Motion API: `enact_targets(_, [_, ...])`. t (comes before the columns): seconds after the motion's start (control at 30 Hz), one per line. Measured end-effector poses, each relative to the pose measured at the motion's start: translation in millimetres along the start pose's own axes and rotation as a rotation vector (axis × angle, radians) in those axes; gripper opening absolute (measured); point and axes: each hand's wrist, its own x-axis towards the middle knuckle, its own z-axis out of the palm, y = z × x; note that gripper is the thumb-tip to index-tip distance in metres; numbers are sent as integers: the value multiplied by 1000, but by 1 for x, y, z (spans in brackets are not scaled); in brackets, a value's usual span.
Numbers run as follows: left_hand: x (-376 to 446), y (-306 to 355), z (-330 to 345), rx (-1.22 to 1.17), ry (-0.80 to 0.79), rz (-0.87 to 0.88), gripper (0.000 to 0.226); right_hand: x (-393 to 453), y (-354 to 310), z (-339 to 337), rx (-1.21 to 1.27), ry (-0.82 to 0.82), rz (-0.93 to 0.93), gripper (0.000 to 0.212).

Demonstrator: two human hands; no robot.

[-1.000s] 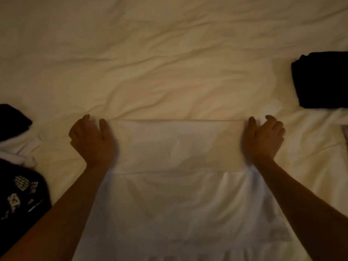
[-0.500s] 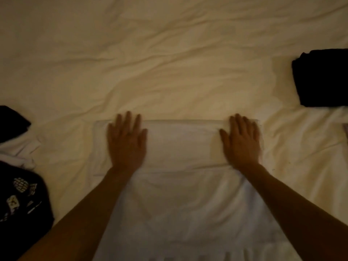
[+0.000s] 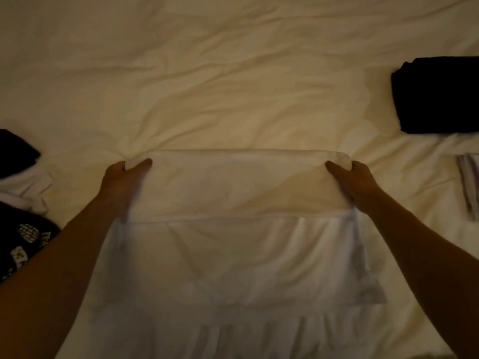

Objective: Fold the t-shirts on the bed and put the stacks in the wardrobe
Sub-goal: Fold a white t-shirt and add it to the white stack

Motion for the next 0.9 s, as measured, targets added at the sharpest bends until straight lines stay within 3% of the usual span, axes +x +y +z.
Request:
enact_targets(0.17, [-1, 3, -11, -152, -43, 75, 24, 0, -4, -11, 90, -26, -78, 22])
enact_targets(0.23, [-9, 2, -13, -165, -71, 107, 19, -3, -3, -15, 123, -25, -96, 16])
enact_targets(0.43, [-30, 8, -25, -138, -112, 162, 33, -8, -1, -26, 170, -45, -126, 6])
enact_targets(0.57, [-45, 3, -39, -143, -97, 182, 14, -20, -5, -34, 197, -75, -148, 13])
enact_targets(0.8, [-85, -27, -63, -124, -82, 312, 32, -82, 11, -67, 229, -98, -218, 22])
enact_targets(0.9, [-119, -57, -75, -88, -85, 360, 29, -123, 33, -77, 196, -101, -251, 18])
